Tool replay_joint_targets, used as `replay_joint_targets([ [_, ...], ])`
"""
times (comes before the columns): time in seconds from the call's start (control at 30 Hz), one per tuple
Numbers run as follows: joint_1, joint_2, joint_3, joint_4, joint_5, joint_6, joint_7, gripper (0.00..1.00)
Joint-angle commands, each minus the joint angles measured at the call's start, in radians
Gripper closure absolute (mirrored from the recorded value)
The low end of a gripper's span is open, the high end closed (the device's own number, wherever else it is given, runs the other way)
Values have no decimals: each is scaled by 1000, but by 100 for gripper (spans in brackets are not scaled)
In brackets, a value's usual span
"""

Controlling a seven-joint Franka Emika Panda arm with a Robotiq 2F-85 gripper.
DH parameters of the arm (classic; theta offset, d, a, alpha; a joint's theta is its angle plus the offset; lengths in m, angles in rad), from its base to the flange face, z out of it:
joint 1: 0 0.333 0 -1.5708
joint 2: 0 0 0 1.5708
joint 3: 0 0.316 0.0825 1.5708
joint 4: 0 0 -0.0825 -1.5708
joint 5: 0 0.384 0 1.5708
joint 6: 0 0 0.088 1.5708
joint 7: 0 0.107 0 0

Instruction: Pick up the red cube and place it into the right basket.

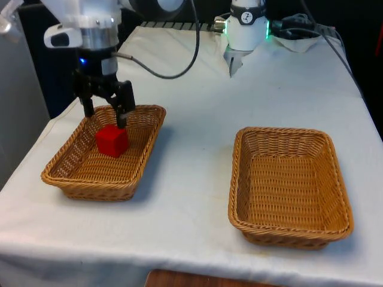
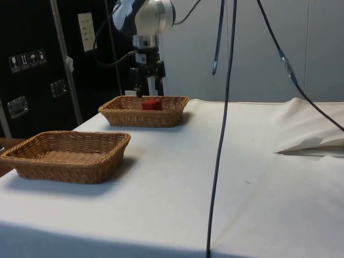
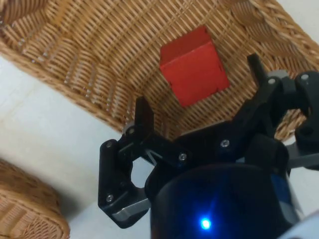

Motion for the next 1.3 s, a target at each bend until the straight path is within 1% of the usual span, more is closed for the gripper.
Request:
replay_joint_targets([
  [0.0,5,-10,-9,3,-9,-15,-2,0],
  [0.07,9,-16,-17,5,-9,-24,-6,0],
  [0.1,7,-10,-13,3,0,-10,-8,0],
  [0.13,12,-20,-21,7,-10,-29,-8,0],
  [0.2,16,-27,-28,11,-10,-40,-12,0],
  [0.23,22,-33,-35,17,-14,-53,-12,0],
  [0.33,30,-41,-42,28,-20,-69,-12,0],
  [0.37,25,-37,-38,28,-11,-60,-15,0],
  [0.4,33,-44,-44,32,-22,-75,-12,0],
  [0.43,38,-48,-46,37,-25,-83,-12,0],
  [0.6,58,-65,-49,37,-32,-92,-7,0],
  [0.63,67,-72,-49,35,-37,-92,-3,0],
  [0.67,54,-64,-42,40,-27,-86,-11,0],
  [0.7,67,-72,-49,35,-37,-92,-3,0],
  [0.73,71,-75,-49,34,-40,-93,-1,0],
  [0.77,82,-82,-48,32,-46,-94,5,0],
  [0.87,95,-91,-48,30,-55,-96,13,0],
  [0.9,104,-95,-49,28,-60,-97,17,0],
  [0.93,108,-98,-49,28,-61,-98,19,0],
  [0.97,94,-90,-42,39,-55,-101,13,0],
  [1.0,113,-100,-49,27,-64,-98,21,0],
  [1.1,126,-106,-49,25,-69,-99,25,0],
  [1.13,136,-110,-49,23,-74,-100,29,0],
  [1.17,139,-113,-48,23,-78,-100,31,0],
  [1.2,139,-113,-48,23,-78,-100,31,0],
  [1.23,125,-104,-41,35,-73,-105,27,0],
  [1.27,149,-118,-46,20,-85,-100,37,0],
])
